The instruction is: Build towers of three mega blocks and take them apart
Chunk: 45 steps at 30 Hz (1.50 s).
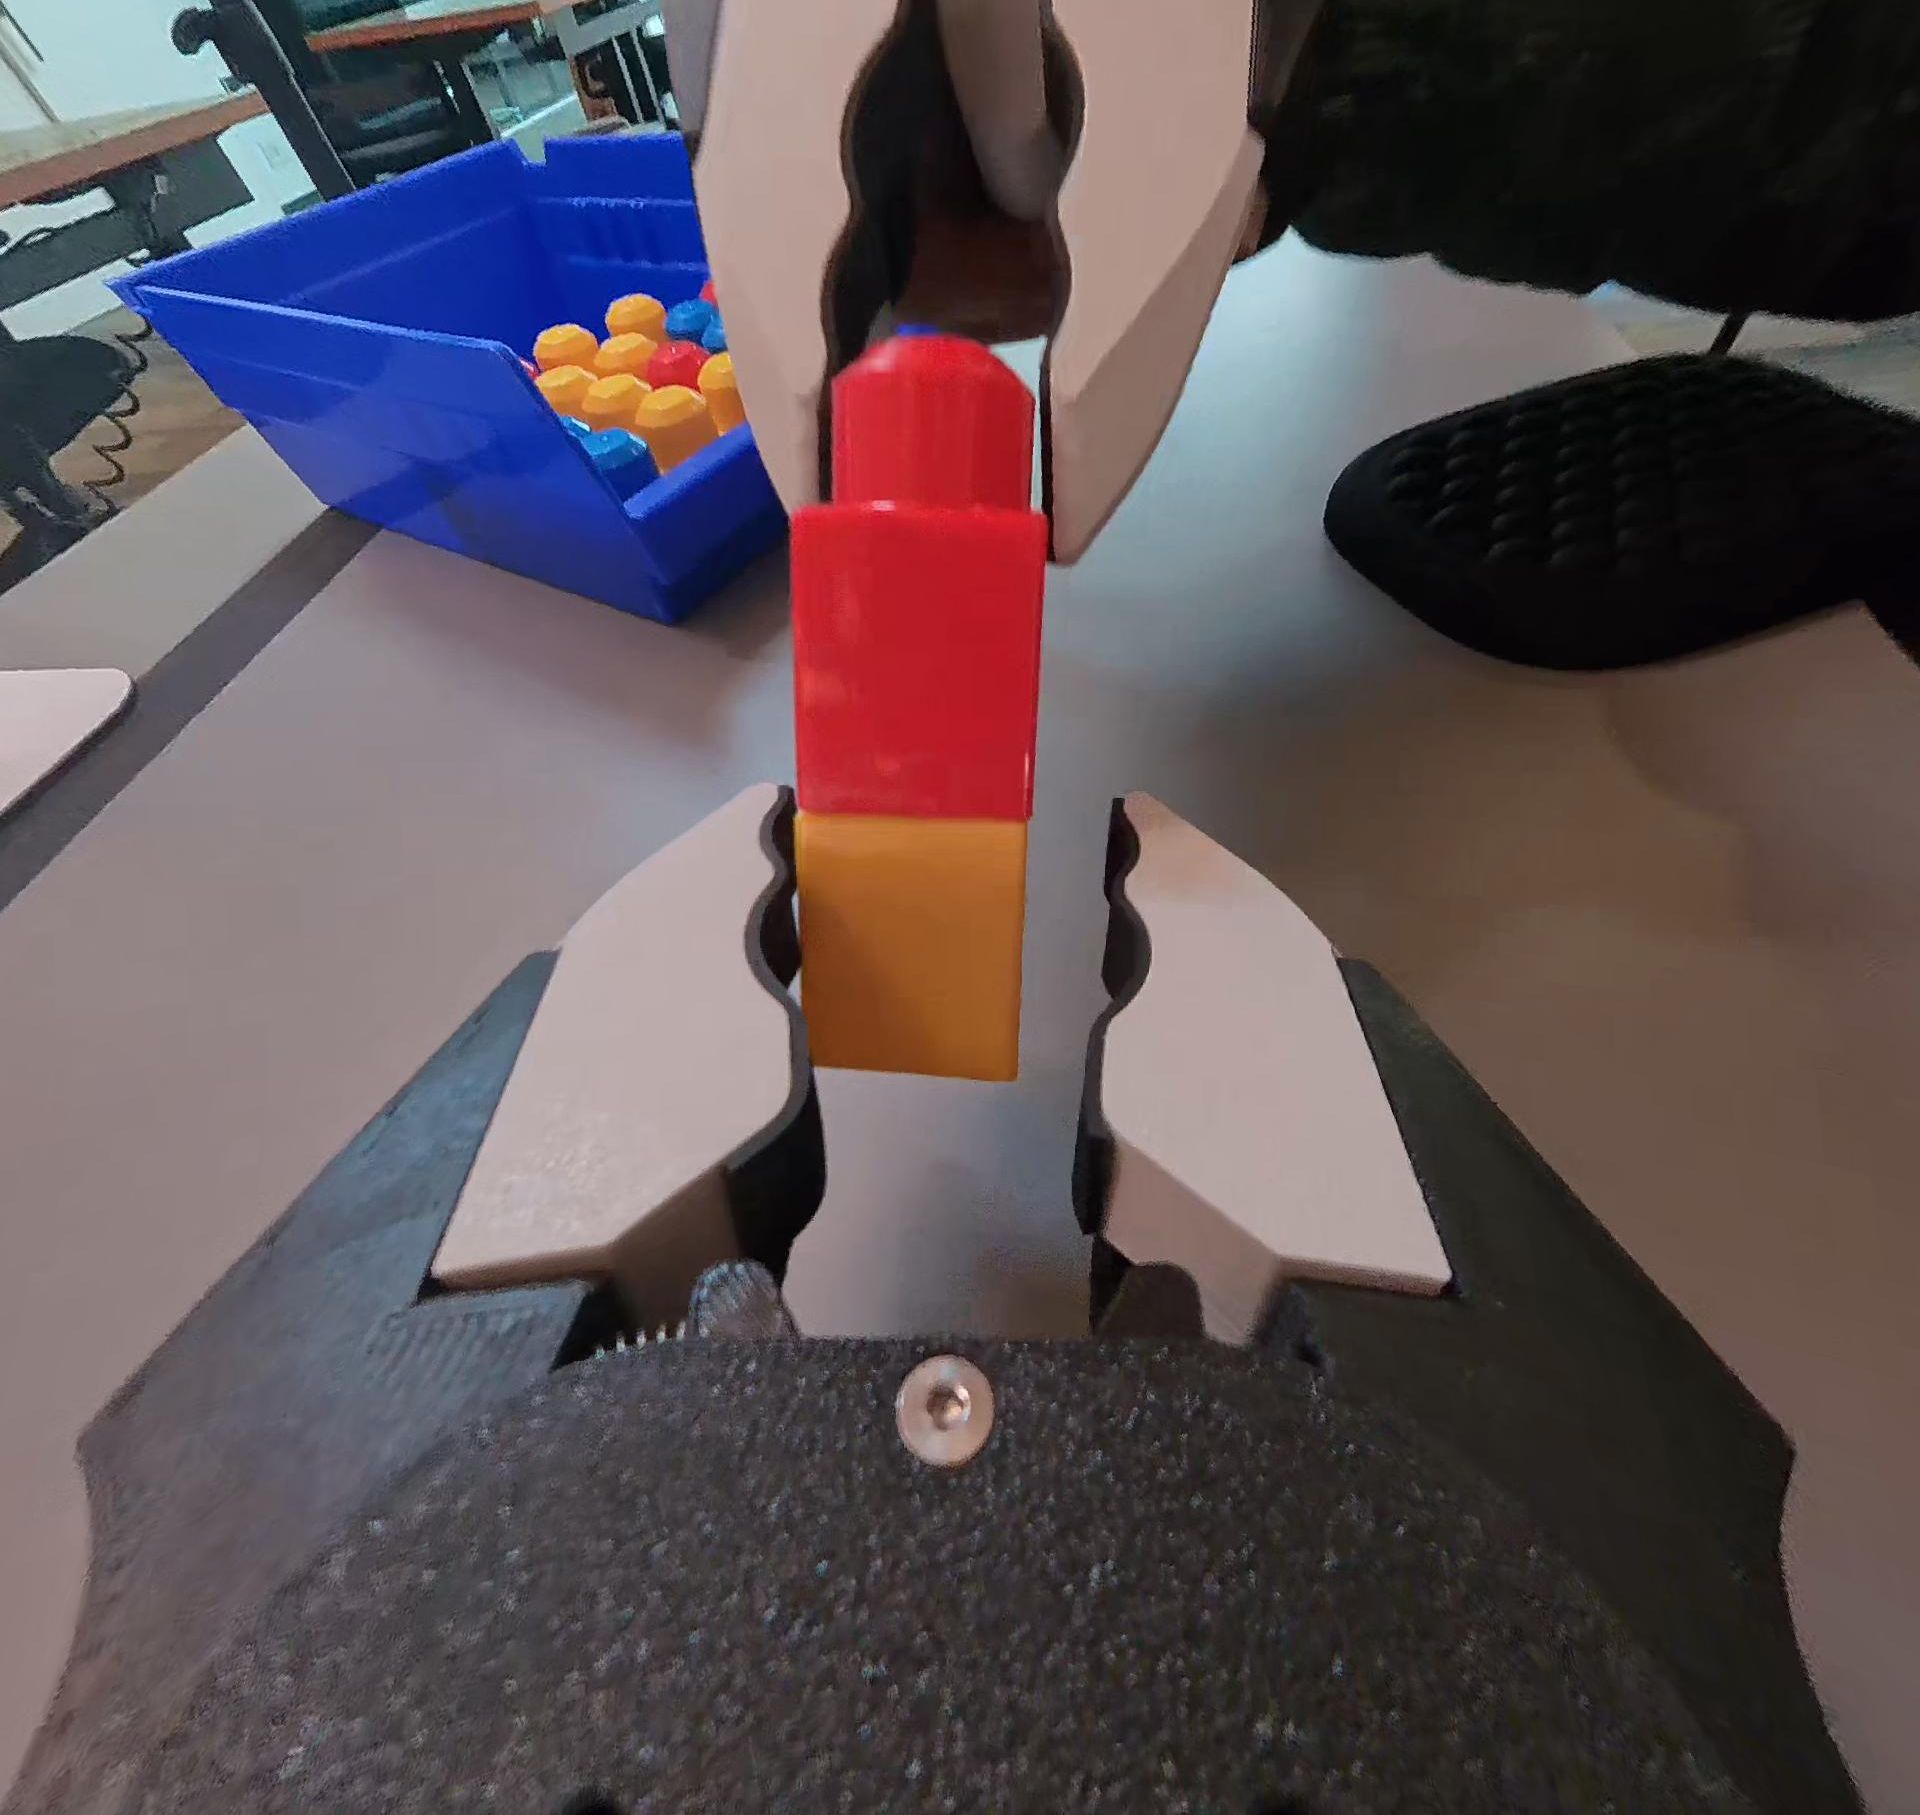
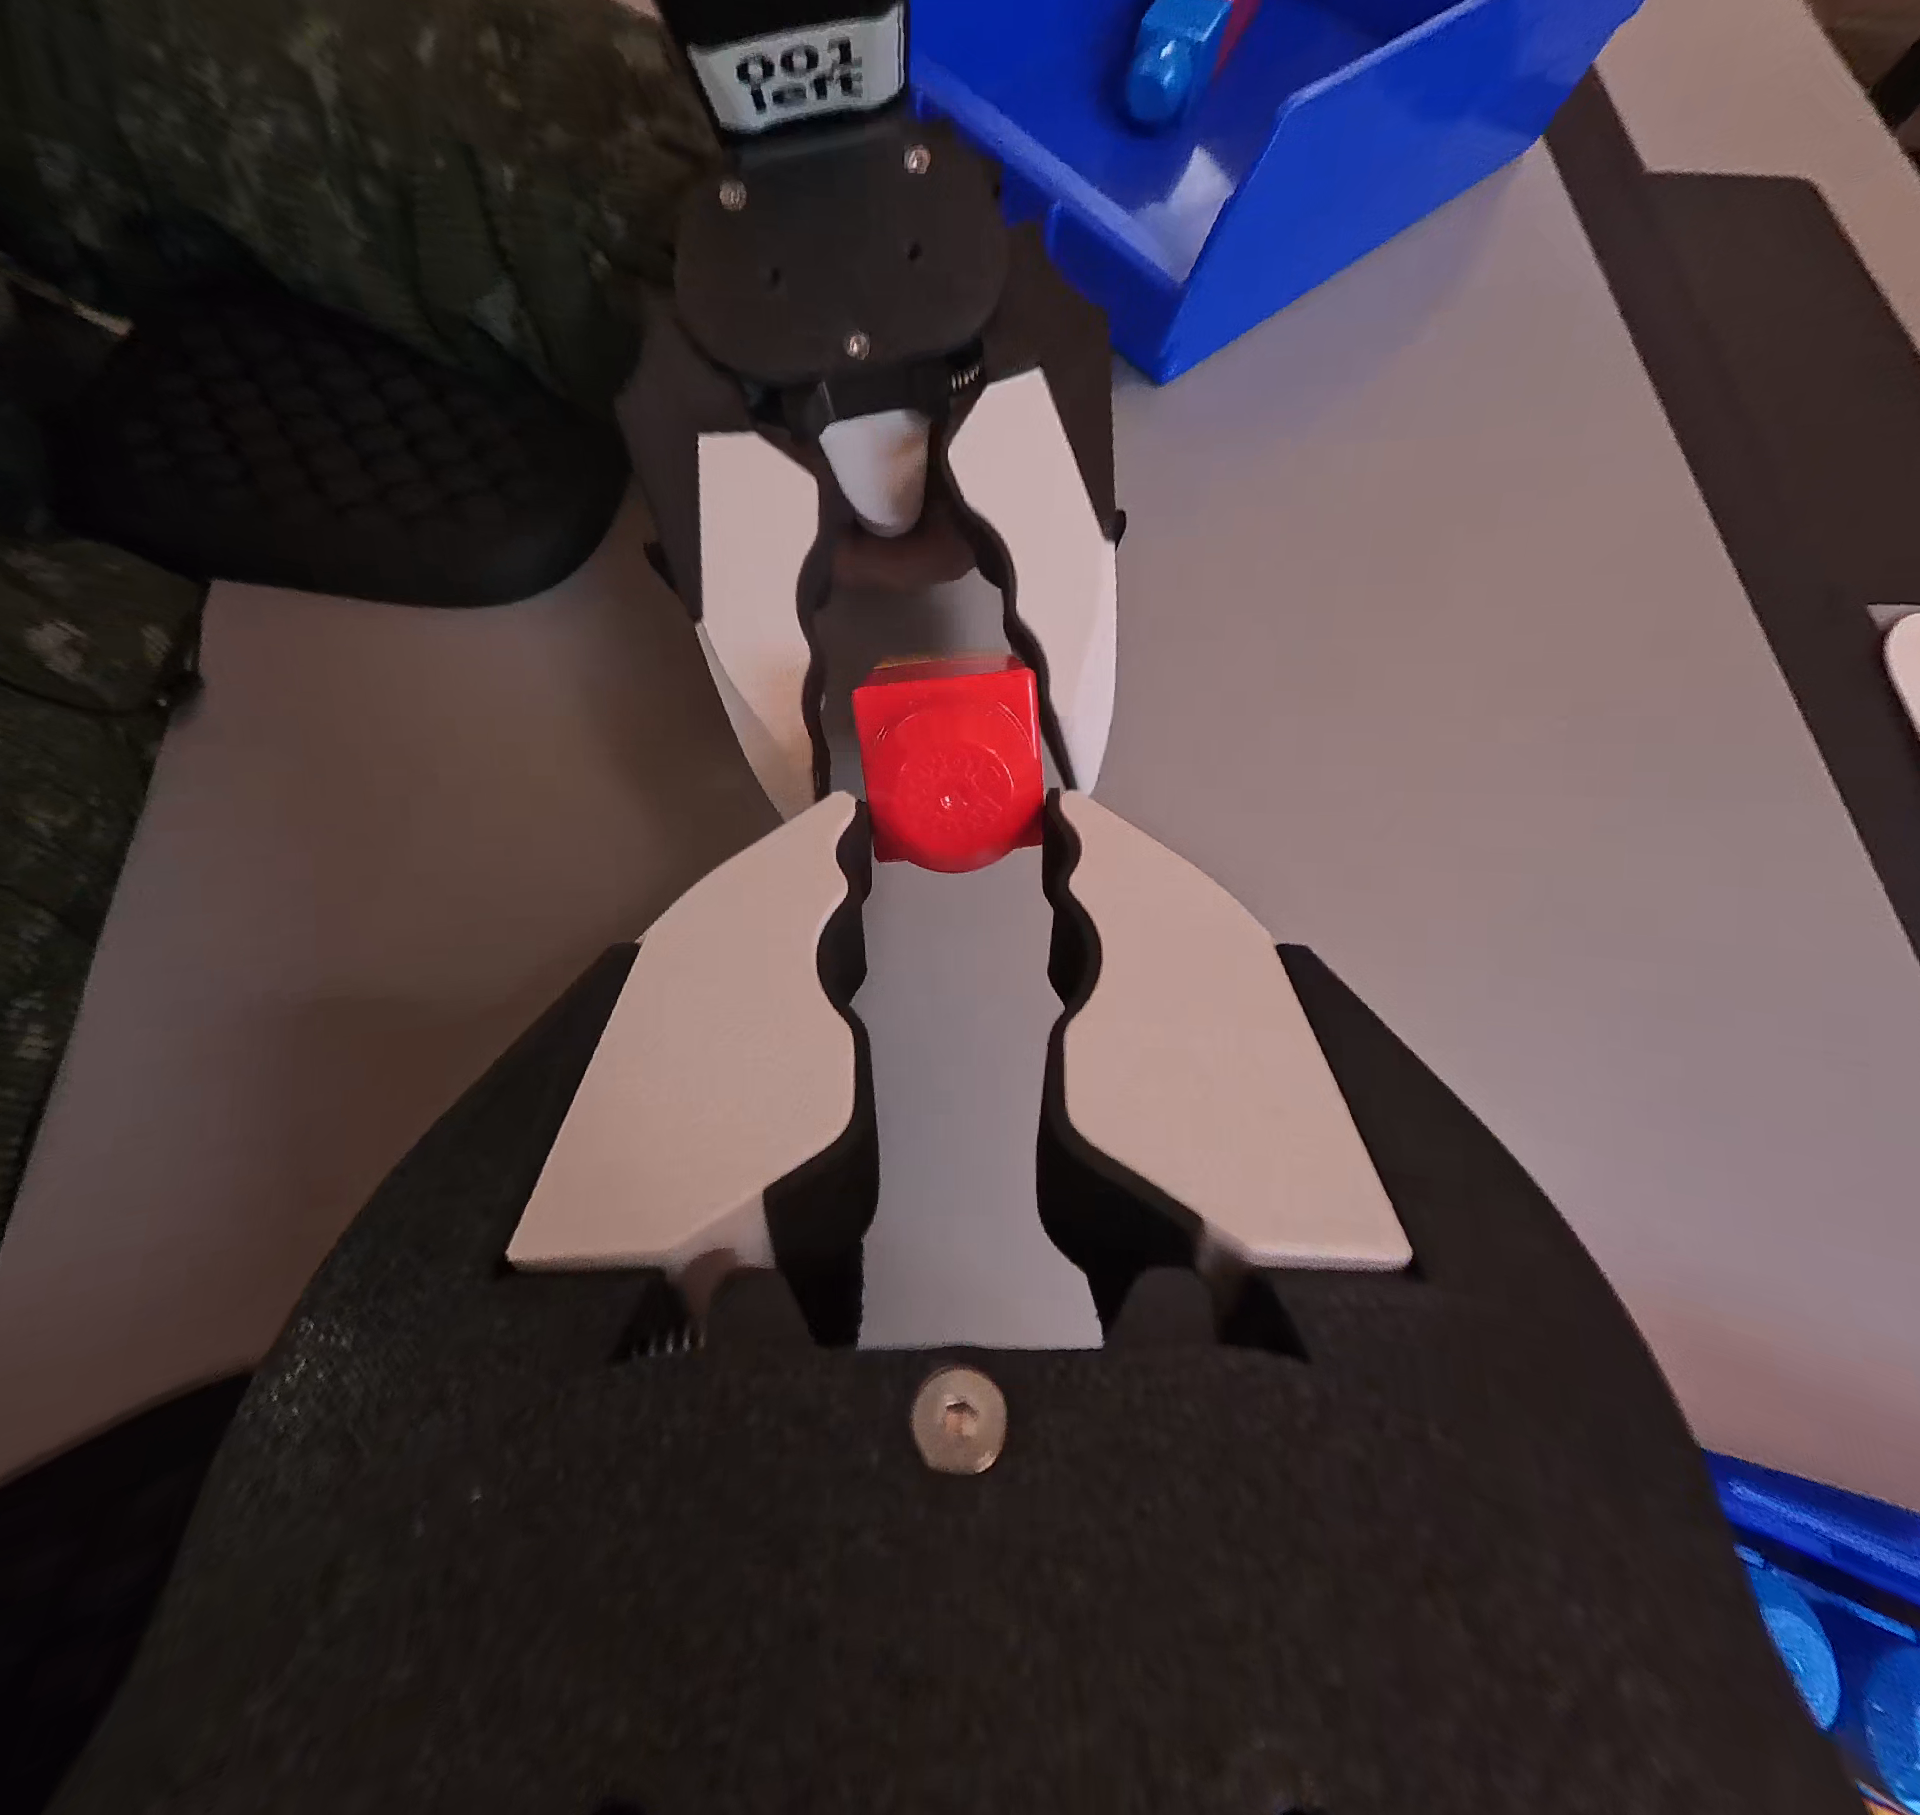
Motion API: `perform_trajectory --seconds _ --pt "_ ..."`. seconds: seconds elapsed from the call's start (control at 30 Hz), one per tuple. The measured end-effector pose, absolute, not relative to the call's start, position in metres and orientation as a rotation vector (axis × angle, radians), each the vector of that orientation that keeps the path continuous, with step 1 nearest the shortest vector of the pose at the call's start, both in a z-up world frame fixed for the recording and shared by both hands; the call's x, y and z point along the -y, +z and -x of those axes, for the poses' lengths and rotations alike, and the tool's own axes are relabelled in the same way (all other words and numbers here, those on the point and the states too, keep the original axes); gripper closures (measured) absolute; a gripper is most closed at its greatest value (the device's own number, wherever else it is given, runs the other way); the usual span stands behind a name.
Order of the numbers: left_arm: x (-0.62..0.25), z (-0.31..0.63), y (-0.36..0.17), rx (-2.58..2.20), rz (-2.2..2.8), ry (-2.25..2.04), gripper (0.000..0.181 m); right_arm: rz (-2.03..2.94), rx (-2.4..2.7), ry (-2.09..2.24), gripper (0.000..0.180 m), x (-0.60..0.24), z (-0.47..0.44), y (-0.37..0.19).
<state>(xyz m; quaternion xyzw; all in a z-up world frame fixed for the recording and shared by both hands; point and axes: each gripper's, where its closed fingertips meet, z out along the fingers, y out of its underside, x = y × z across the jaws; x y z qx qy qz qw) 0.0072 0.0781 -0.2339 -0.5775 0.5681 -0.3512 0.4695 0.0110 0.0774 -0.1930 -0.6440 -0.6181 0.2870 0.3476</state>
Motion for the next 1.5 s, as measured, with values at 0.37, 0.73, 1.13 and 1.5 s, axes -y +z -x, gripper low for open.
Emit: perform_trajectory --seconds 0.37,0.73,1.13,1.5 --pt "-0.077 -0.002 -0.231 -1.432 1.417 -0.806 0.144 1.641 1.649 0.716 0.148 -0.072 -0.009 -0.182" --pt "-0.076 -0.001 -0.244 -1.481 1.447 -0.792 0.144 1.645 1.698 0.639 0.151 -0.072 -0.008 -0.183" --pt "-0.098 0.010 -0.214 -1.243 1.462 -0.901 0.144 1.821 1.320 0.028 0.151 -0.194 -0.162 -0.061" --pt "-0.097 0.012 -0.211 -1.217 1.449 -0.967 0.144 2.478 1.132 -0.398 0.151 -0.265 -0.341 -0.187"
